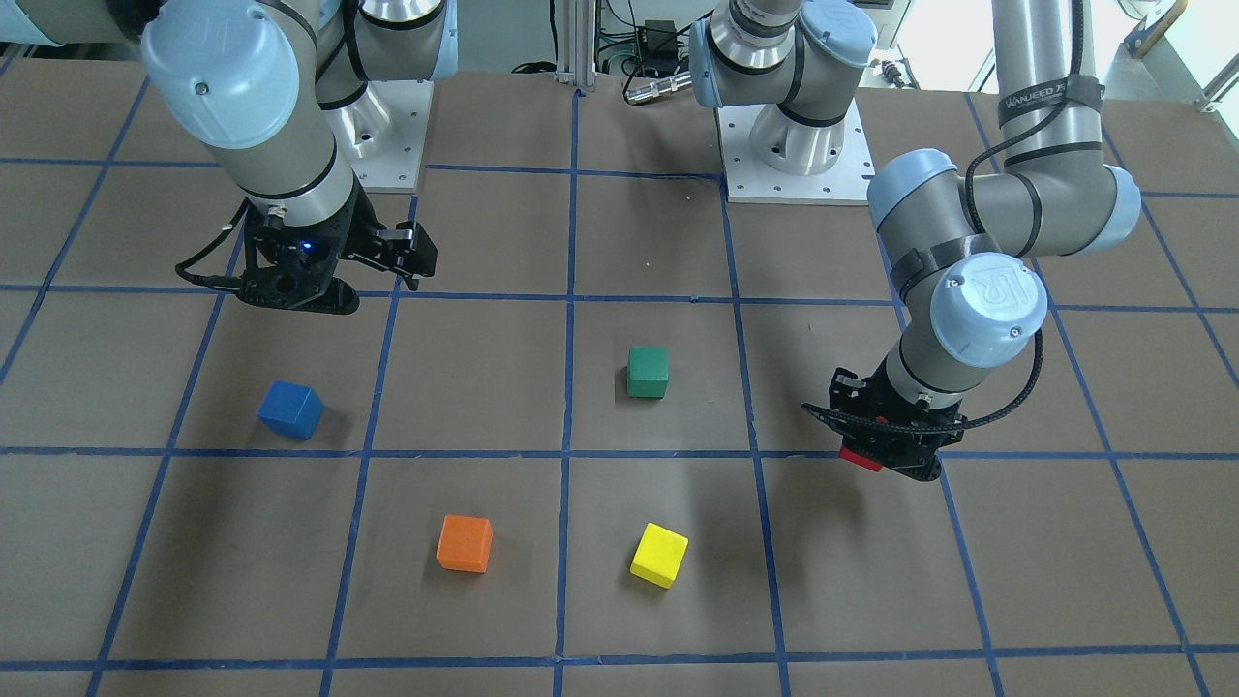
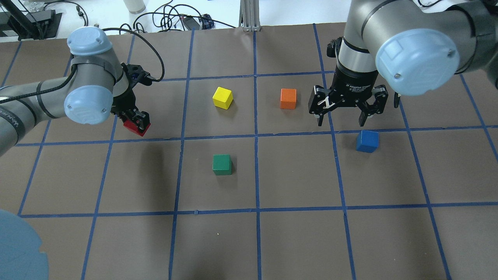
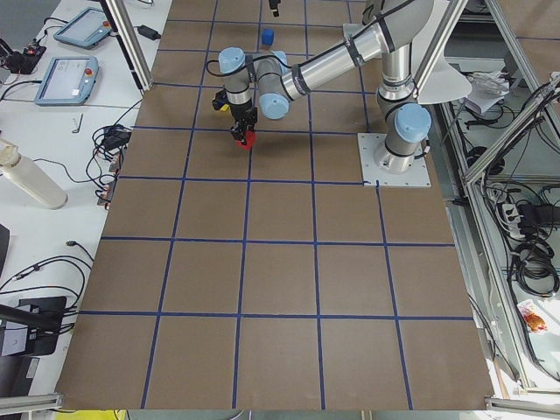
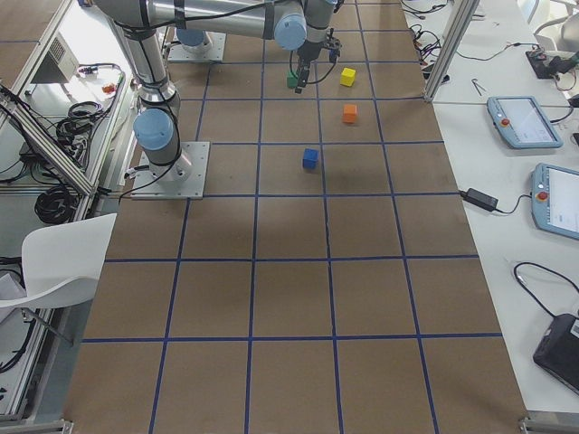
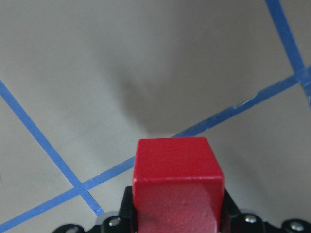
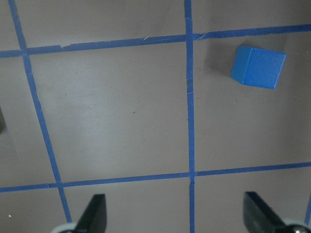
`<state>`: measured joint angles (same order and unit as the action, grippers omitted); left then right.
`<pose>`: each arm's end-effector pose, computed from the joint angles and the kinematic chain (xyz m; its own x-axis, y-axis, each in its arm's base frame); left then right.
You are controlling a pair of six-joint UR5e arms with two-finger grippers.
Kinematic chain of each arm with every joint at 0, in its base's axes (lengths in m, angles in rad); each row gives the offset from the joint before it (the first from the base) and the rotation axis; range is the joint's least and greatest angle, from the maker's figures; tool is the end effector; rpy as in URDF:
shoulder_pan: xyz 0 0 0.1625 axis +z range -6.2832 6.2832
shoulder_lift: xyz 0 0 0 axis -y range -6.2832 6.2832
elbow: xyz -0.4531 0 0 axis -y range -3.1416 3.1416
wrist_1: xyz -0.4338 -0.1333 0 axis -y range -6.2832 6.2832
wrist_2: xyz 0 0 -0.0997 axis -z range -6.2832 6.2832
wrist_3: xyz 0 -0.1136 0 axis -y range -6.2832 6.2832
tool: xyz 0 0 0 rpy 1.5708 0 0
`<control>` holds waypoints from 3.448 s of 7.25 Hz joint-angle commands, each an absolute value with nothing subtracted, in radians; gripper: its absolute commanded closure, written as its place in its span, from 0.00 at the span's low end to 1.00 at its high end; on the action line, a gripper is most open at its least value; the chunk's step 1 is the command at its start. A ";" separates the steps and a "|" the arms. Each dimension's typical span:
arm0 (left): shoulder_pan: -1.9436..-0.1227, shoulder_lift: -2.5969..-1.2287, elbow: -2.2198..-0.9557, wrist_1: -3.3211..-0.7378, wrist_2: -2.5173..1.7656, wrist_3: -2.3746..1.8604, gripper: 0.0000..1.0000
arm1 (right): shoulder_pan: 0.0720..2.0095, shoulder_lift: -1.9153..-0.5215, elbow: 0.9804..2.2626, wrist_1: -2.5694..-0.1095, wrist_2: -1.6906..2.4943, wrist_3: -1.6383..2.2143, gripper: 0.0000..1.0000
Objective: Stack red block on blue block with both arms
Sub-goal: 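Lift the red cube with the left gripper and carry it toward the table center, then lower the red cube and open the left gripper to release it, then retract the left gripper toward its start while the right gripper moves toward the red cube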
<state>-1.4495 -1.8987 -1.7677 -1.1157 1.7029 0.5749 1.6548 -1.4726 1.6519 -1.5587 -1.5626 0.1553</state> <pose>-0.0433 -0.6228 0.2548 -0.8924 0.4454 -0.0724 0.4344 0.8913 0.1299 0.1797 -0.5343 0.4056 -0.9973 0.0700 0.0215 0.0728 0.9792 0.1892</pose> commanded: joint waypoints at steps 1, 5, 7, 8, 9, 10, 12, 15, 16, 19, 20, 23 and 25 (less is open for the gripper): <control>-1.518 -1.902 -1.669 -1.234 1.642 0.403 1.00 | 1.652 -1.473 1.654 -1.568 -1.565 0.153 0.00; -1.696 -1.925 -1.571 -1.341 1.484 0.004 1.00 | 1.641 -1.471 1.648 -1.577 -1.566 0.144 0.00; -1.778 -1.951 -1.572 -1.325 1.399 -0.130 1.00 | 1.611 -1.473 1.651 -1.598 -1.568 0.123 0.00; -1.802 -1.969 -1.575 -1.324 1.393 -0.150 1.00 | 1.599 -1.473 1.651 -1.598 -1.566 0.123 0.00; -1.833 -1.992 -1.574 -1.322 1.393 -0.153 1.00 | 1.594 -1.473 1.652 -1.600 -1.566 0.111 0.00; -1.853 -2.015 -1.572 -1.319 1.393 -0.167 1.00 | 1.592 -1.473 1.652 -1.600 -1.566 0.107 0.00; -1.897 -2.052 -1.575 -1.283 1.376 -0.213 1.00 | 1.592 -1.473 1.652 -1.597 -1.566 0.107 0.00; -1.904 -2.109 -1.577 -1.213 1.377 -0.218 1.00 | 1.592 -1.473 1.652 -1.600 -1.566 0.107 0.00; -1.910 -2.118 -1.578 -1.213 1.374 -0.222 0.64 | 1.592 -1.473 1.652 -1.598 -1.568 0.107 0.00; -1.927 -2.118 -1.571 -1.215 1.379 -0.239 0.04 | 1.592 -1.474 1.649 -1.598 -1.569 0.107 0.00; -1.927 -2.103 -1.571 -1.216 1.385 -0.239 0.01 | 1.592 -1.476 1.644 -1.598 -1.571 0.109 0.00; -1.858 -2.043 -1.484 -1.326 1.399 -0.227 0.00 | 1.592 -1.480 1.638 -1.600 -1.565 0.118 0.00; -1.791 -2.001 -1.399 -1.470 1.527 -0.213 0.00 | 1.592 -1.480 1.638 -1.606 -1.549 0.126 0.00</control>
<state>-1.8333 -2.0273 -1.4501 -1.3767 1.4578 -0.2233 1.5923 -1.4802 1.6388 -1.6020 -1.5575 0.1218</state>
